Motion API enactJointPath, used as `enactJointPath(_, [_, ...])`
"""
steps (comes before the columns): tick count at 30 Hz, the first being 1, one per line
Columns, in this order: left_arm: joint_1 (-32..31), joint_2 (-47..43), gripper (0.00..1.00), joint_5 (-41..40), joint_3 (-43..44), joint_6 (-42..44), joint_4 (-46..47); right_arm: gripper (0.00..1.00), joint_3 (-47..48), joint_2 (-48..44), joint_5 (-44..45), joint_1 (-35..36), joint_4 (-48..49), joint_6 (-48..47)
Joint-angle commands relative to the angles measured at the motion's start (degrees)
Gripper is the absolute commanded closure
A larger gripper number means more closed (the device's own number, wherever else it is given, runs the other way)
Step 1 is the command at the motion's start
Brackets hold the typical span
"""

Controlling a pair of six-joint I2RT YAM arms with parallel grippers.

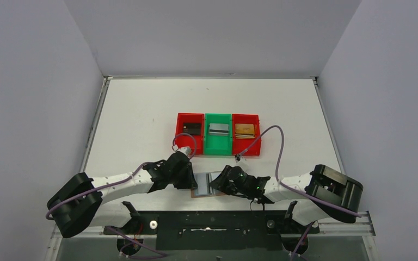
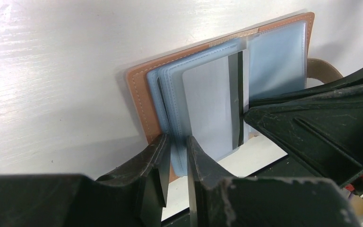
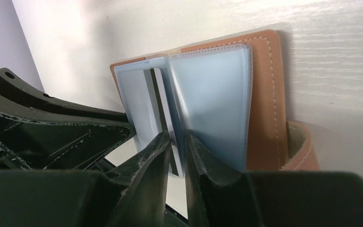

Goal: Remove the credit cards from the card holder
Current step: Remove the credit card from the card holder.

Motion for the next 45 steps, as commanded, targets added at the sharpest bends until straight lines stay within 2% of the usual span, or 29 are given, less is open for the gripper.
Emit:
enactJointPath(1, [-0.23,0.86,0.84,0.96,0.03,1.08,1.96,0.81,-1.91,0.56,-1.58,-0.85,7.03,0.48])
enactJointPath(7, [-0.24,0.72,0.89,1.24,-0.16,1.04,2.46,0.81,-4.95,1.24,-4.03,-2.08,15.56,1.31])
enactJointPath(13, [-0.19,1.01,0.92,1.47,0.02,1.04,2.48,0.80,-4.07,4.32,-6.28,-2.38,18.54,0.64])
enactJointPath(16, [-0.24,0.92,0.93,1.35,0.02,1.04,2.37,0.84,-3.88,4.81,-6.40,-2.30,18.78,0.40])
enactJointPath(24, [-0.17,0.54,0.96,0.28,0.12,1.04,0.90,0.99,-4.34,-0.83,-2.09,-2.42,11.05,-0.02])
enactJointPath(36, [-0.09,-0.50,0.98,-0.87,1.54,1.38,-1.16,1.00,-4.40,-9.11,3.29,-2.39,-2.97,0.84])
enactJointPath(41, [-0.06,-1.58,0.92,-1.47,3.08,1.47,-2.83,1.00,-4.51,-10.15,3.98,-2.45,-4.89,0.88])
enactJointPath(45, [-0.08,-3.57,0.80,-1.37,5.50,1.74,-3.48,1.00,-4.01,-8.82,3.04,-2.41,-4.20,0.36])
